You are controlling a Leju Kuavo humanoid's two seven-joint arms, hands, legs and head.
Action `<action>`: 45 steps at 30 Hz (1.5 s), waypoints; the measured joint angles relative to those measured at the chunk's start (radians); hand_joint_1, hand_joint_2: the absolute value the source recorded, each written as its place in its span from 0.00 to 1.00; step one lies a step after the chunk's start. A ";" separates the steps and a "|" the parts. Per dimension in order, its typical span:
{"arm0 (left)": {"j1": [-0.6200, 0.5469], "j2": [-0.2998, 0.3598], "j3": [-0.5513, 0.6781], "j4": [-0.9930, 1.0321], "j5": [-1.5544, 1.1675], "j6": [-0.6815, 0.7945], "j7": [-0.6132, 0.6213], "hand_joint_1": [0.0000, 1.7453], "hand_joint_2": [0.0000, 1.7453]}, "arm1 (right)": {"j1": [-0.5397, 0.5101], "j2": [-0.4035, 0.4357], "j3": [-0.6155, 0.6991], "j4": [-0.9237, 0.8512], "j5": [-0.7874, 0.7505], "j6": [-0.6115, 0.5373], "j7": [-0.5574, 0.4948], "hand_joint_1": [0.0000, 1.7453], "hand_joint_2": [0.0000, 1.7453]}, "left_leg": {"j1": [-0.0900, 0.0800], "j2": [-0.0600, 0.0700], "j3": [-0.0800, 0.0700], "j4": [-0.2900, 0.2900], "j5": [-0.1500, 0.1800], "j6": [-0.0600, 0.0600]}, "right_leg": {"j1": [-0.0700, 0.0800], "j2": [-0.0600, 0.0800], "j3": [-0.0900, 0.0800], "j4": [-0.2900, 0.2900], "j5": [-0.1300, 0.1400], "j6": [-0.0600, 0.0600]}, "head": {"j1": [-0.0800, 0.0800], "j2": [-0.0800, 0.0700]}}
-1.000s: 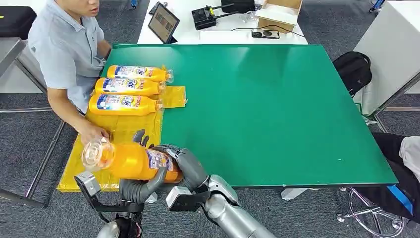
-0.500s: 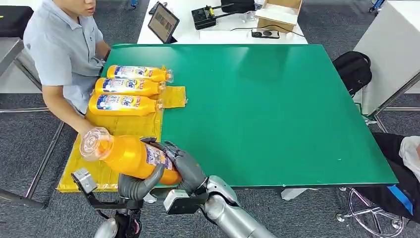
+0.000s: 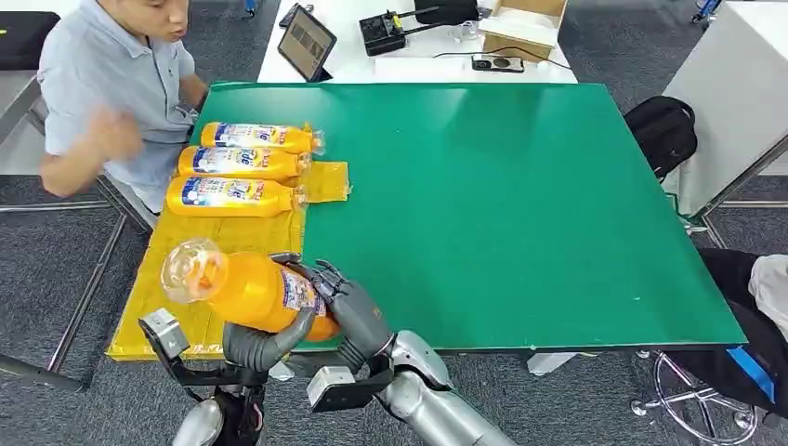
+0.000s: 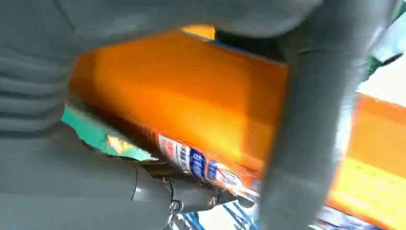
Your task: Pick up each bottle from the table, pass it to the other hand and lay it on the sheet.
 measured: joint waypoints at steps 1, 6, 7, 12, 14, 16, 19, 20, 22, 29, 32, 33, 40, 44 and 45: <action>-0.011 0.002 0.006 0.012 -0.021 0.014 -0.001 1.00 1.00 | 0.002 -0.004 0.008 -0.009 0.000 -0.007 0.000 0.00 0.00 | 0.000 0.000 0.000 0.000 0.000 0.000 | 0.000 0.000 0.000 0.000 0.000 0.000 | 0.000 0.000; -0.037 0.007 0.030 0.050 -0.073 0.063 0.001 1.00 1.00 | 0.006 -0.014 0.041 -0.037 0.006 -0.014 0.000 0.00 0.00 | 0.000 0.000 0.000 0.000 0.000 0.000 | 0.000 0.000 0.000 0.000 0.000 0.000 | 0.000 0.000; -0.047 0.008 0.043 0.063 -0.103 0.093 0.005 1.00 1.00 | 0.008 -0.015 0.056 -0.042 0.005 -0.013 0.000 0.00 0.00 | 0.000 0.000 0.000 0.000 0.000 0.000 | 0.000 0.000 0.000 0.000 0.000 0.000 | 0.000 0.000; -0.106 0.023 0.115 0.132 -0.165 0.155 0.011 1.00 1.00 | 0.014 -0.018 0.095 -0.048 -0.016 -0.001 0.000 0.00 0.00 | 0.001 0.000 0.000 0.000 0.001 0.000 | 0.000 0.000 0.000 0.000 0.000 0.000 | 0.000 0.000; -0.133 0.024 0.143 0.156 -0.200 0.197 0.025 1.00 1.00 | 0.015 -0.020 0.105 -0.048 -0.029 0.002 0.000 0.00 0.00 | 0.000 0.000 0.000 0.000 0.001 0.000 | 0.000 0.000 0.000 0.000 0.000 0.000 | 0.001 0.000; -0.158 0.029 0.172 0.189 -0.271 0.272 0.039 1.00 1.00 | 0.014 -0.020 0.114 -0.051 -0.037 0.007 0.000 0.00 0.00 | 0.000 0.000 0.000 0.000 0.001 0.000 | 0.000 0.000 0.000 0.000 0.000 0.000 | 0.000 0.000; -0.197 0.036 0.197 0.230 -0.378 0.354 0.041 1.00 1.00 | 0.013 -0.020 0.122 -0.051 -0.045 0.019 0.000 0.00 0.00 | 0.000 -0.003 0.000 0.000 0.001 0.000 | 0.000 -0.001 0.001 0.000 0.000 0.000 | 0.000 0.000; -0.215 0.039 0.204 0.250 -0.421 0.381 0.041 1.00 1.00 | 0.012 -0.020 0.125 -0.051 -0.047 0.027 0.000 0.00 0.00 | 0.000 -0.003 0.000 0.000 0.001 0.000 | 0.000 -0.002 0.001 0.000 0.000 0.000 | 0.000 0.000; -0.253 0.043 0.221 0.291 -0.464 0.404 0.042 1.00 1.00 | 0.010 -0.020 0.134 -0.052 -0.052 0.028 0.000 0.00 0.00 | 0.000 -0.002 0.000 0.000 0.001 0.000 | 0.000 -0.001 0.001 0.001 0.000 0.000 | 0.001 0.000; -0.364 0.062 0.250 0.431 -0.600 0.514 0.039 1.00 1.00 | 0.000 -0.019 0.149 -0.052 -0.069 0.036 0.000 0.00 0.00 | 0.000 -0.002 0.000 0.000 0.001 0.000 | 0.000 -0.001 0.001 0.001 0.000 0.000 | 0.000 0.000; -0.392 0.080 0.249 0.484 -0.749 0.598 0.062 1.00 1.00 | -0.004 -0.019 0.154 -0.052 -0.076 0.046 0.000 0.00 0.00 | 0.000 -0.002 0.000 0.000 0.001 0.000 | 0.000 -0.001 0.001 0.001 0.000 0.000 | 0.000 0.000; -0.403 0.089 0.245 0.508 -0.824 0.628 0.077 1.00 1.00 | -0.007 -0.019 0.156 -0.052 -0.077 0.050 0.000 0.00 0.00 | 0.000 -0.001 0.000 0.000 0.001 0.000 | 0.000 -0.001 0.001 0.001 0.000 0.000 | 0.000 0.000; -0.470 0.146 0.182 0.663 -1.173 0.662 0.218 1.00 1.00 | -0.016 -0.019 0.161 -0.055 -0.077 0.069 0.000 0.00 0.00 | 0.000 -0.001 0.000 0.000 0.001 0.000 | 0.000 -0.001 0.001 0.001 0.000 0.000 | 0.000 0.000; -0.495 0.158 0.151 0.721 -1.225 0.622 0.255 1.00 1.00 | -0.017 -0.019 0.161 -0.056 -0.074 0.077 0.000 0.00 0.00 | 0.000 -0.001 0.000 0.000 0.001 0.000 | 0.000 -0.001 0.001 0.001 0.000 0.000 | 0.000 0.000; -0.503 0.160 0.143 0.737 -1.244 0.598 0.266 0.96 1.00 | -0.017 -0.019 0.161 -0.056 -0.070 0.079 0.000 0.00 0.00 | 0.000 -0.001 0.000 0.000 0.001 0.000 | 0.000 -0.001 0.001 0.001 0.000 0.000 | 0.000 0.000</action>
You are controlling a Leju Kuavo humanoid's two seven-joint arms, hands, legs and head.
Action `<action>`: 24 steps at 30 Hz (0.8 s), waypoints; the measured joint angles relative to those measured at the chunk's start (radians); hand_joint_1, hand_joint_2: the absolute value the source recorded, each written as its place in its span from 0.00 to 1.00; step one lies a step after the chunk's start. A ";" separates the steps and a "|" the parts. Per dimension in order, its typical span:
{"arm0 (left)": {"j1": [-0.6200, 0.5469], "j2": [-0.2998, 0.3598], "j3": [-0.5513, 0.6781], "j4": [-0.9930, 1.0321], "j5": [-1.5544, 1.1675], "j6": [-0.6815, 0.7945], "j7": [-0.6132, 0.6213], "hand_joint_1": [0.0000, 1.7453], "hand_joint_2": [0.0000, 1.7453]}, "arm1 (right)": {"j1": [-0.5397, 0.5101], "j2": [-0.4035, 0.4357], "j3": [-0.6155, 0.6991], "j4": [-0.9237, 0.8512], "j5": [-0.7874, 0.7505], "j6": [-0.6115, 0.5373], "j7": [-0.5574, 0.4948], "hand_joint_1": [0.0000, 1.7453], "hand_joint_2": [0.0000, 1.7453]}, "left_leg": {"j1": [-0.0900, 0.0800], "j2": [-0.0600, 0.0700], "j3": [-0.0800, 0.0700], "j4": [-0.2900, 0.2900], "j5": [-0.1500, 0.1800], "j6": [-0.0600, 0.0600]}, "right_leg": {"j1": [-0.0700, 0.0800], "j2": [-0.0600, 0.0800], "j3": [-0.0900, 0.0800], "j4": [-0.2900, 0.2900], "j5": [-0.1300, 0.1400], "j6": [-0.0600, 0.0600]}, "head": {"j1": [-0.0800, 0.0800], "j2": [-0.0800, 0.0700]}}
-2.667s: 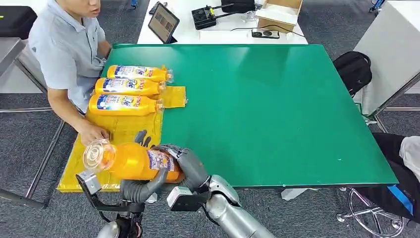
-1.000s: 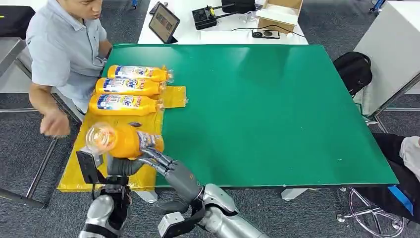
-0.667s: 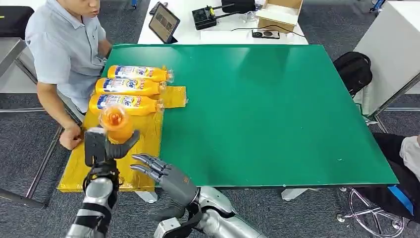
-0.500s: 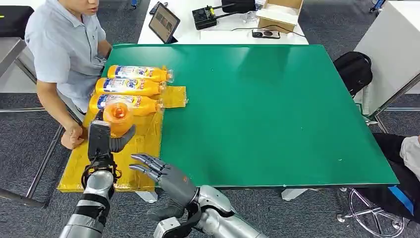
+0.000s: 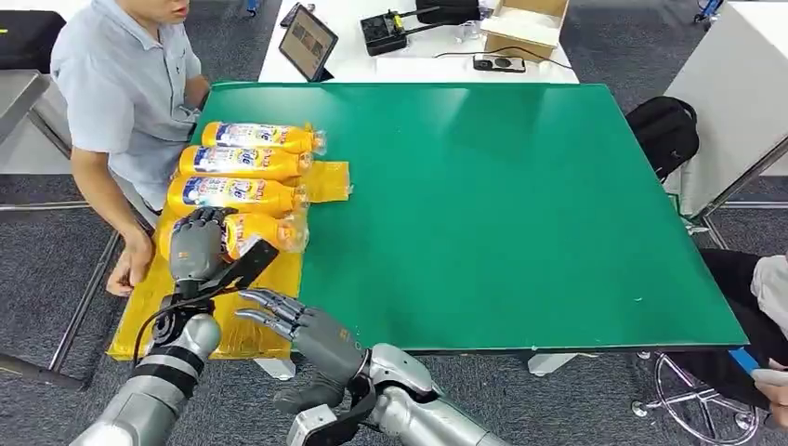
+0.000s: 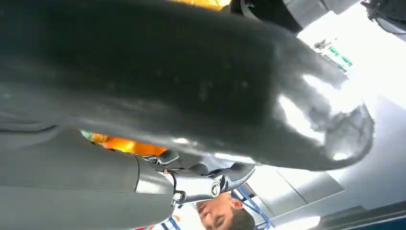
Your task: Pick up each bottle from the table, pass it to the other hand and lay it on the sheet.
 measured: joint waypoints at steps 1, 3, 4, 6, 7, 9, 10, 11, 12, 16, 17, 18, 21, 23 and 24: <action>-0.007 0.002 -0.007 0.017 -0.018 -0.023 0.012 0.91 1.00 | 0.000 0.000 0.000 -0.002 0.005 0.002 0.000 0.00 0.00 | 0.000 0.000 0.000 0.000 0.000 0.000 | 0.000 0.000 0.000 0.000 0.000 0.000 | 0.000 0.000; -0.024 0.002 -0.027 0.051 -0.053 -0.070 0.043 0.89 1.00 | 0.000 -0.001 0.000 -0.006 0.013 0.004 0.000 0.00 0.00 | 0.000 0.001 0.000 0.000 0.000 0.000 | 0.000 0.000 0.000 0.000 0.000 0.000 | 0.000 0.000; -0.032 0.001 -0.034 0.065 -0.067 -0.094 0.057 0.89 1.00 | 0.000 -0.001 -0.001 -0.008 0.016 0.010 0.000 0.00 0.00 | 0.000 0.001 0.000 0.000 0.000 0.000 | 0.000 0.000 -0.001 0.000 0.000 0.000 | 0.000 0.000; -0.051 -0.004 -0.049 0.097 -0.090 -0.140 0.086 0.84 1.00 | 0.001 -0.002 -0.005 -0.010 0.029 0.016 0.000 0.00 0.00 | 0.000 0.001 0.000 0.000 0.000 0.000 | 0.000 0.000 -0.001 0.000 0.000 0.000 | 0.000 0.000; -0.061 -0.006 -0.054 0.111 -0.098 -0.155 0.096 0.82 1.00 | 0.001 -0.002 -0.007 -0.011 0.031 0.020 0.000 0.00 0.00 | 0.000 0.001 0.000 0.000 0.000 0.000 | 0.000 0.000 0.000 0.000 0.000 0.000 | 0.000 0.000; -0.079 -0.011 -0.064 0.139 -0.105 -0.177 0.108 0.81 1.00 | 0.001 -0.002 -0.012 -0.013 0.038 0.021 0.000 0.00 0.00 | 0.000 0.001 0.000 0.000 0.000 0.000 | 0.000 0.000 0.000 0.000 0.000 0.000 | 0.000 0.000; -0.086 -0.013 -0.067 0.149 -0.107 -0.186 0.114 0.80 1.00 | 0.001 -0.002 -0.015 -0.013 0.041 0.021 0.000 0.00 0.00 | 0.000 0.001 0.000 0.000 0.000 0.000 | 0.000 0.000 0.000 0.000 0.000 0.000 | 0.000 0.000; -0.094 -0.015 -0.073 0.161 -0.110 -0.197 0.123 0.80 1.00 | 0.001 -0.002 -0.016 -0.013 0.044 0.022 0.000 0.00 0.00 | 0.000 0.001 0.000 0.000 0.000 0.000 | 0.000 0.000 0.000 0.000 0.000 0.000 | 0.001 0.000; -0.099 -0.017 -0.076 0.170 -0.116 -0.205 0.128 0.80 1.00 | 0.002 -0.002 -0.018 -0.013 0.045 0.024 0.000 0.00 0.00 | 0.000 0.001 0.000 0.000 0.000 0.000 | 0.000 0.000 0.000 0.000 0.000 0.000 | 0.000 0.000; -0.116 -0.025 -0.082 0.201 -0.124 -0.242 0.141 0.80 1.00 | 0.002 -0.002 -0.027 -0.013 0.046 0.027 0.000 0.00 0.00 | 0.000 0.001 0.000 0.000 0.000 0.000 | 0.000 0.000 0.000 0.000 0.000 0.000 | 0.000 0.000; -0.120 -0.026 -0.085 0.206 -0.126 -0.248 0.143 0.78 1.00 | 0.003 -0.002 -0.028 -0.013 0.046 0.028 0.000 0.00 0.00 | 0.000 0.001 0.000 0.000 0.000 0.000 | 0.000 0.000 0.000 0.000 0.000 0.000 | 0.000 0.000; -0.125 -0.027 -0.087 0.212 -0.126 -0.250 0.145 0.52 1.00 | 0.003 -0.002 -0.031 -0.013 0.046 0.028 0.000 0.00 0.00 | 0.000 0.001 0.000 0.000 0.000 0.000 | 0.000 0.000 0.000 0.000 0.000 0.000 | 0.000 0.000; -0.131 -0.029 -0.091 0.223 -0.126 -0.251 0.146 0.10 1.00 | 0.003 -0.002 -0.032 -0.013 0.046 0.028 0.000 0.00 0.00 | 0.000 0.001 0.000 0.000 0.000 0.000 | 0.000 0.000 0.000 0.000 0.000 0.000 | 0.000 0.000; -0.137 -0.031 -0.093 0.231 -0.126 -0.267 0.147 0.01 1.00 | 0.004 -0.002 -0.035 -0.013 0.046 0.029 0.000 0.00 0.00 | 0.000 0.000 0.000 0.000 0.000 0.000 | 0.000 0.000 0.000 0.000 0.000 0.000 | 0.000 0.000; -0.140 -0.032 -0.095 0.233 -0.125 -0.285 0.147 0.00 1.00 | 0.005 -0.002 -0.038 -0.013 0.046 0.029 0.000 0.00 0.00 | 0.000 0.000 0.000 0.000 0.000 0.000 | 0.000 0.000 0.000 0.000 0.000 0.000 | 0.000 0.000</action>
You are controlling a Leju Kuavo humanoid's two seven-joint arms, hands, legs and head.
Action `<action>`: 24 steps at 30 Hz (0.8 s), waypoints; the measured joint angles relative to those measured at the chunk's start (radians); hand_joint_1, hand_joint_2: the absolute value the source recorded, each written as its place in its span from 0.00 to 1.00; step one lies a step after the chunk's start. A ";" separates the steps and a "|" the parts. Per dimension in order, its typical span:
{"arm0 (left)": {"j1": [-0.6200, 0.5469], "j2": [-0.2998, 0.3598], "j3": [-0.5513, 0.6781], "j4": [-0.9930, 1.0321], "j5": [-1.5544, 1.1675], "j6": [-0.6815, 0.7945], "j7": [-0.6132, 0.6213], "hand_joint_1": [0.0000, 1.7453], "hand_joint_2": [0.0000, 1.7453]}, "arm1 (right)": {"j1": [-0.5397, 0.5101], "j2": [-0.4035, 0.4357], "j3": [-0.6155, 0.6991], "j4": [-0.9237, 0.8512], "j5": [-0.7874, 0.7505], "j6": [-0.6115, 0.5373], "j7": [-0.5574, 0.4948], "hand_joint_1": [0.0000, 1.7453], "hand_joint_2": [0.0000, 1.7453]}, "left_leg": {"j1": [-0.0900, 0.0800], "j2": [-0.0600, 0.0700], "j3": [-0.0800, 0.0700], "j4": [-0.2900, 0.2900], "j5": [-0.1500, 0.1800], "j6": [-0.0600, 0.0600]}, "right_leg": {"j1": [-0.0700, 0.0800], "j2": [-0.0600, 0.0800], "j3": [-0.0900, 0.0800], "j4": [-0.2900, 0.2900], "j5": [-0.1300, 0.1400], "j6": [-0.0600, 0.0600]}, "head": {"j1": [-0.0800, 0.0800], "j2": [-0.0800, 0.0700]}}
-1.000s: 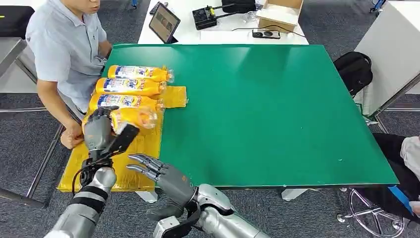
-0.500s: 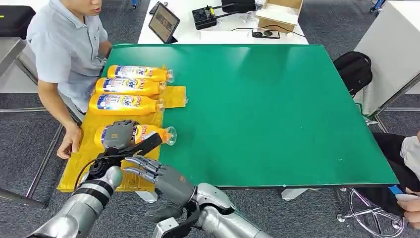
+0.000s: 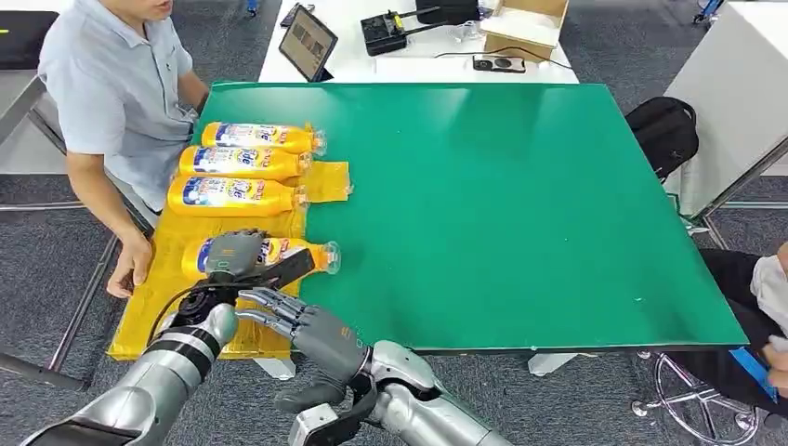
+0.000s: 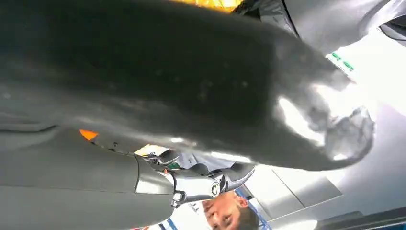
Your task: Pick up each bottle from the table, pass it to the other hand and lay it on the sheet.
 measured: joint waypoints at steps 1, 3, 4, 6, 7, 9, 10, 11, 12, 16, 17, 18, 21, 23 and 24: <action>-0.003 -0.003 0.000 0.004 0.004 -0.018 0.000 0.00 1.00 | 0.000 0.000 -0.003 0.000 0.000 0.001 0.000 0.00 0.00 | 0.000 0.000 0.000 0.000 0.000 0.000 | 0.000 0.000 0.000 0.000 0.000 0.000 | 0.000 0.000; -0.004 -0.009 0.000 0.010 0.008 -0.038 0.000 0.00 1.00 | 0.001 -0.001 -0.005 0.000 -0.001 0.002 0.000 0.00 0.00 | 0.000 0.000 0.001 0.000 0.000 0.000 | 0.000 0.000 0.001 0.000 0.000 0.000 | 0.000 0.000; -0.006 -0.013 -0.001 0.014 0.008 -0.051 -0.001 0.00 1.00 | 0.001 -0.002 -0.006 0.000 -0.002 0.003 0.000 0.00 0.00 | 0.000 0.000 0.001 0.000 0.000 0.000 | 0.000 0.000 0.001 0.000 0.000 0.000 | 0.000 0.000; -0.013 -0.019 -0.002 0.020 0.022 -0.078 -0.014 0.00 1.00 | 0.001 -0.004 -0.008 0.000 -0.006 0.003 0.000 0.00 0.00 | 0.000 -0.001 0.002 0.000 0.000 0.000 | 0.000 -0.001 0.002 0.000 0.000 0.000 | 0.000 0.000; -0.014 -0.023 -0.001 0.023 0.036 -0.090 -0.028 0.00 1.00 | 0.001 -0.006 -0.010 0.000 -0.007 0.002 0.000 0.00 0.00 | 0.000 -0.001 0.002 0.000 0.000 0.000 | 0.000 -0.001 0.003 0.000 0.000 0.000 | 0.000 0.000; -0.013 -0.030 0.001 0.023 0.081 -0.115 -0.072 0.00 1.00 | 0.001 -0.010 -0.010 0.003 -0.013 0.000 0.000 0.00 0.00 | 0.000 -0.002 0.002 0.000 0.000 0.000 | 0.000 -0.001 0.004 0.000 0.000 0.000 | 0.000 0.000; -0.014 -0.033 0.003 0.023 0.100 -0.126 -0.089 0.00 1.00 | 0.001 -0.011 -0.010 0.004 -0.016 0.000 0.000 0.00 0.00 | 0.000 -0.003 0.003 0.000 0.000 0.000 | 0.000 -0.002 0.004 0.000 0.000 0.000 | 0.000 0.000; -0.014 -0.036 0.005 0.023 0.125 -0.140 -0.112 0.00 1.00 | 0.001 -0.012 -0.010 0.005 -0.019 -0.002 0.000 0.00 0.00 | 0.000 -0.003 0.003 0.000 0.000 0.000 | 0.000 -0.002 0.004 0.000 0.000 0.000 | 0.000 0.000; -0.014 -0.039 0.009 0.023 0.156 -0.157 -0.139 0.00 1.00 | 0.001 -0.013 -0.009 0.005 -0.025 -0.006 0.000 0.00 0.00 | 0.000 -0.003 0.004 0.000 0.000 0.000 | 0.000 -0.002 0.005 0.000 0.000 0.000 | 0.000 0.000; 0.013 -0.052 0.050 -0.016 0.398 -0.332 -0.306 0.00 1.00 | -0.001 -0.021 -0.002 0.005 -0.078 -0.039 0.000 0.00 0.00 | 0.000 -0.004 0.006 0.000 0.000 0.000 | 0.000 -0.004 0.008 0.000 0.000 0.000 | 0.000 0.000; 0.024 -0.055 0.053 -0.036 0.439 -0.358 -0.324 0.00 1.00 | -0.001 -0.025 0.004 0.005 -0.090 -0.048 0.000 0.00 0.00 | 0.000 -0.004 0.006 0.000 0.000 0.000 | 0.000 -0.004 0.008 0.000 0.000 0.000 | 0.001 0.000; 0.035 -0.056 0.053 -0.053 0.473 -0.380 -0.335 0.00 1.00 | -0.002 -0.027 0.010 0.005 -0.099 -0.054 0.000 0.00 0.00 | 0.000 -0.004 0.006 0.000 0.000 0.000 | 0.000 -0.004 0.008 0.000 0.000 0.000 | 0.000 0.000; 0.079 -0.056 0.053 -0.120 0.617 -0.446 -0.372 0.00 1.00 | -0.006 -0.034 0.027 0.005 -0.126 -0.071 0.000 0.00 0.00 | 0.000 -0.003 0.006 0.000 0.000 0.000 | 0.000 -0.004 0.008 0.000 0.000 0.000 | 0.000 0.000; 0.114 -0.057 0.055 -0.180 0.724 -0.466 -0.396 0.00 1.00 | -0.007 -0.038 0.037 0.005 -0.138 -0.086 0.000 0.00 0.00 | 0.000 -0.004 0.005 0.000 0.000 0.000 | 0.000 -0.004 0.007 0.000 0.000 0.000 | 0.000 0.000; 0.133 -0.059 0.056 -0.202 0.760 -0.464 -0.400 0.00 1.00 | -0.007 -0.039 0.041 0.002 -0.150 -0.097 0.000 0.00 0.00 | 0.000 -0.003 0.005 0.000 0.001 0.000 | 0.000 -0.004 0.006 0.000 0.000 0.000 | 0.000 0.000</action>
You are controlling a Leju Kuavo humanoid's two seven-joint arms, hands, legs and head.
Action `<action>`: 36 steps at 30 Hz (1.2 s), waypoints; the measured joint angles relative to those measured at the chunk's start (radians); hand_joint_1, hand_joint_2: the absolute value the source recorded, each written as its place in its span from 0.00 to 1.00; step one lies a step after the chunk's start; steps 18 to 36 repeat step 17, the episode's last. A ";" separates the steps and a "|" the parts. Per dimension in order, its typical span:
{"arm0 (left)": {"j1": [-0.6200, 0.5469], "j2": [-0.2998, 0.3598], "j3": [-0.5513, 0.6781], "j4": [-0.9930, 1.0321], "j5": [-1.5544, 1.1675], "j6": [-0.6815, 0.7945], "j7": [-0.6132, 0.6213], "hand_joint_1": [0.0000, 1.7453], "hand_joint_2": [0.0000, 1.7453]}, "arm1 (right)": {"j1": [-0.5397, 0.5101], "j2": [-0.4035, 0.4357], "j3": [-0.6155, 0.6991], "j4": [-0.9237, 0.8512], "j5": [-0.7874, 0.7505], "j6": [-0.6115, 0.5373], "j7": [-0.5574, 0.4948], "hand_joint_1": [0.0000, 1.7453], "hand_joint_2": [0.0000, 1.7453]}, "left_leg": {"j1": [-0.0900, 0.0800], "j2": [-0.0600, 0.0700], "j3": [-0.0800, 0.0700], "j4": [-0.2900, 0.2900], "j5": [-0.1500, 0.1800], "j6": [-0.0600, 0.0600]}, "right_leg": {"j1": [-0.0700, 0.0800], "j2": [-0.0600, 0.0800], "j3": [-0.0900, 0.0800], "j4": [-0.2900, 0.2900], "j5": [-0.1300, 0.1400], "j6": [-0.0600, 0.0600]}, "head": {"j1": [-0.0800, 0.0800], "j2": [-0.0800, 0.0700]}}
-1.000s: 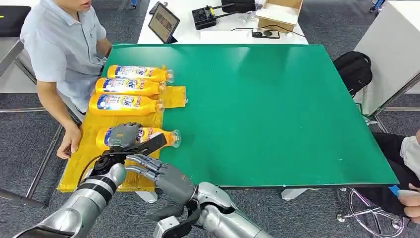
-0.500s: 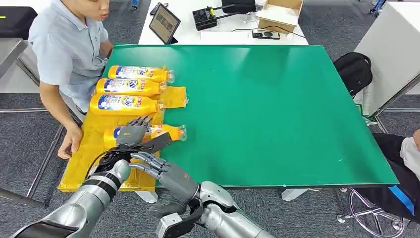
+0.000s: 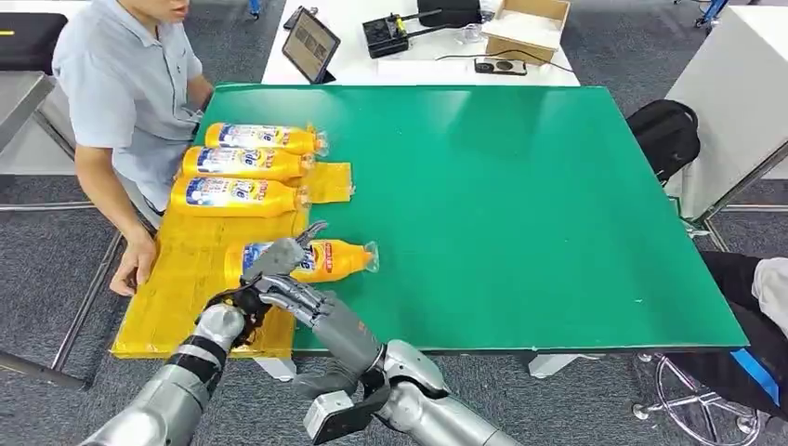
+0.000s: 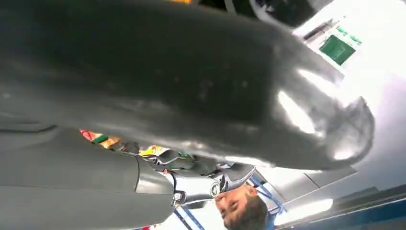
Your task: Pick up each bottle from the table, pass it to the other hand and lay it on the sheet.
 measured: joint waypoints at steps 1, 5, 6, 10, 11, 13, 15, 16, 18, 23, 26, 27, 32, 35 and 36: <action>0.020 -0.005 0.007 -0.034 0.052 0.011 0.000 0.00 1.00 | 0.003 -0.002 0.002 -0.009 -0.016 -0.018 0.000 0.00 0.00 | 0.000 0.000 -0.001 0.000 0.000 0.000 | 0.000 0.000 -0.001 0.000 0.000 0.000 | 0.000 0.000; 0.114 -0.021 0.024 -0.219 0.256 0.114 0.032 0.00 1.00 | 0.053 -0.016 -0.001 -0.118 -0.081 -0.103 0.000 0.00 0.00 | 0.000 0.001 -0.003 0.000 -0.001 0.000 | 0.000 0.001 -0.003 0.000 0.000 0.000 | 0.000 0.000; 0.144 -0.023 0.026 -0.272 0.277 0.153 0.037 0.00 1.00 | 0.077 -0.021 -0.008 -0.164 -0.088 -0.112 0.000 0.00 0.00 | 0.000 0.001 -0.003 0.000 -0.001 0.000 | 0.000 0.001 -0.004 0.000 -0.001 0.000 | 0.000 0.000; 0.219 -0.024 0.037 -0.403 0.293 0.203 0.043 0.00 1.00 | 0.139 -0.039 -0.023 -0.276 -0.095 -0.121 0.000 0.00 1.00 | 0.000 0.001 -0.006 0.000 -0.002 -0.001 | 0.000 0.001 -0.007 0.000 -0.001 0.000 | 0.000 0.000; 0.235 -0.024 0.038 -0.430 0.297 0.213 0.042 0.00 1.00 | 0.154 -0.043 -0.030 -0.301 -0.097 -0.122 0.000 0.00 1.00 | 0.000 0.001 -0.006 0.000 -0.002 -0.001 | 0.000 0.000 -0.007 -0.001 -0.001 0.000 | 0.000 0.000; 0.272 -0.026 0.043 -0.487 0.302 0.262 0.036 0.00 1.00 | 0.192 -0.048 -0.054 -0.355 -0.104 -0.125 0.000 0.00 1.00 | 0.000 0.001 -0.006 0.000 -0.002 -0.001 | 0.000 0.001 -0.007 -0.001 -0.001 0.000 | 0.000 0.000; 0.326 -0.033 0.052 -0.554 0.287 0.351 0.015 0.00 1.00 | 0.249 -0.056 -0.086 -0.413 -0.105 -0.147 0.000 0.00 1.00 | 0.000 0.001 -0.006 0.000 -0.002 -0.001 | 0.000 0.001 -0.007 -0.001 -0.001 0.000 | 0.000 0.000; 0.363 -0.040 0.061 -0.608 0.289 0.402 0.004 0.00 1.00 | 0.287 -0.062 -0.110 -0.452 -0.104 -0.170 0.000 0.00 1.00 | 0.000 0.001 -0.006 0.000 -0.003 0.000 | 0.000 0.001 -0.007 -0.001 -0.001 0.000 | 0.000 0.000; 0.389 -0.047 0.069 -0.646 0.300 0.429 0.002 0.00 1.00 | 0.316 -0.068 -0.130 -0.480 -0.107 -0.181 0.000 0.00 1.00 | 0.000 0.001 -0.007 0.000 -0.003 0.000 | 0.000 0.000 -0.007 -0.001 -0.001 0.000 | 0.000 0.000; 0.389 -0.047 0.069 -0.646 0.300 0.429 0.002 0.00 1.00 | 0.316 -0.068 -0.130 -0.480 -0.107 -0.181 0.000 0.00 1.00 | 0.000 0.001 -0.007 0.000 -0.003 0.000 | 0.000 0.000 -0.007 -0.001 -0.001 0.000 | 0.000 0.000; 0.389 -0.047 0.069 -0.646 0.300 0.429 0.002 0.00 1.00 | 0.316 -0.068 -0.130 -0.480 -0.107 -0.181 0.000 0.00 1.00 | 0.000 0.001 -0.007 0.000 -0.003 0.000 | 0.000 0.000 -0.007 -0.001 -0.001 0.000 | 0.000 0.000; 0.389 -0.047 0.069 -0.646 0.300 0.429 0.002 0.00 1.00 | 0.316 -0.068 -0.130 -0.480 -0.107 -0.181 0.000 0.00 1.00 | 0.000 0.001 -0.007 0.000 -0.003 0.000 | 0.000 0.000 -0.007 -0.001 -0.001 0.000 | 0.000 0.000; 0.389 -0.047 0.069 -0.646 0.300 0.429 0.002 0.00 1.00 | 0.316 -0.068 -0.130 -0.480 -0.107 -0.181 0.000 0.00 1.00 | 0.000 0.001 -0.007 0.000 -0.003 0.000 | 0.000 0.000 -0.007 -0.001 -0.001 0.000 | 0.000 0.000; 0.389 -0.047 0.069 -0.646 0.300 0.429 0.002 0.00 1.00 | 0.316 -0.068 -0.130 -0.480 -0.107 -0.181 0.000 0.00 1.00 | 0.000 0.001 -0.007 0.000 -0.003 0.000 | 0.000 0.000 -0.007 -0.001 -0.001 0.000 | 0.000 0.000; 0.389 -0.047 0.069 -0.646 0.300 0.429 0.002 0.00 1.00 | 0.316 -0.068 -0.130 -0.480 -0.107 -0.181 0.000 0.00 1.00 | 0.000 0.001 -0.007 0.000 -0.003 0.000 | 0.000 0.000 -0.007 -0.001 -0.001 0.000 | 0.000 0.000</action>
